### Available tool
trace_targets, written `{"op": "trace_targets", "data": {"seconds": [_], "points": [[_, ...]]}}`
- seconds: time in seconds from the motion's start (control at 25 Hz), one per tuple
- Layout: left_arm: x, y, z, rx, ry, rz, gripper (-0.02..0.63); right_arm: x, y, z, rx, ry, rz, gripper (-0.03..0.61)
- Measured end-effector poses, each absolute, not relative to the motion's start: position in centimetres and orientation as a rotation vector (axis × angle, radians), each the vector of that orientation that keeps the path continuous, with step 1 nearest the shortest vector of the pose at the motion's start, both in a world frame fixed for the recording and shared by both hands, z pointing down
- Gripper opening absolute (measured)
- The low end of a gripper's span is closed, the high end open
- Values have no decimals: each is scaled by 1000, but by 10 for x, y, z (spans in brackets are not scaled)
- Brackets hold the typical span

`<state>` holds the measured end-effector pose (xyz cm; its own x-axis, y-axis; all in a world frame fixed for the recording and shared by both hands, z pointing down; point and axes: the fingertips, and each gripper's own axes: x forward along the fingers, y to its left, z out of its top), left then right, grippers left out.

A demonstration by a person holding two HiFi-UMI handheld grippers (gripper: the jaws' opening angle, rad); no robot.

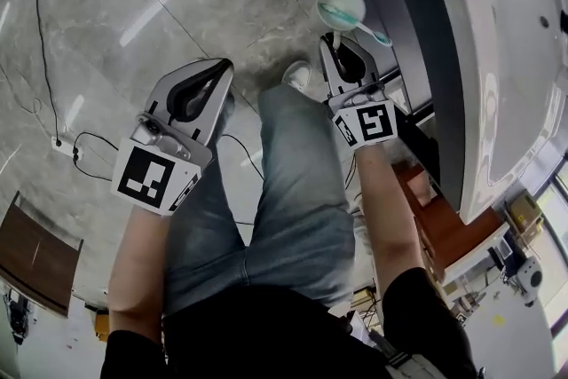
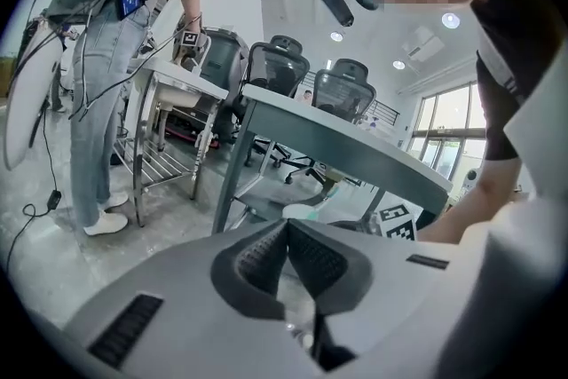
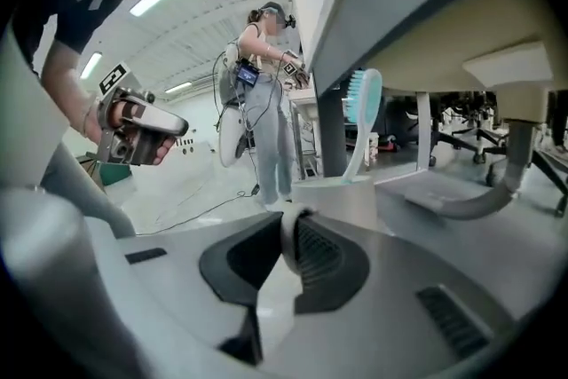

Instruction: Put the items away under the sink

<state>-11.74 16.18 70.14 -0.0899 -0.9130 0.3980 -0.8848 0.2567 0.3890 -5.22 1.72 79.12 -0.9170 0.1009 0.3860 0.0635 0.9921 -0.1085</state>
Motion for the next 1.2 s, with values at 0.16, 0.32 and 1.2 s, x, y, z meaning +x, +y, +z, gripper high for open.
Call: {"op": "trace_targets", "data": {"seconds": [0.16,0.32,1.2], "points": [[-126,157,713,1628,-1976,-69,21,-69,2,803,-98,-2752,117,49],[-129,154,725,1632,-1966,-60,21,-84,-15,815,-66,-2765,117,49],[-140,137,732,1648,-1962,-96,23,-106,-93,828,215,-2798,234,49]]}}
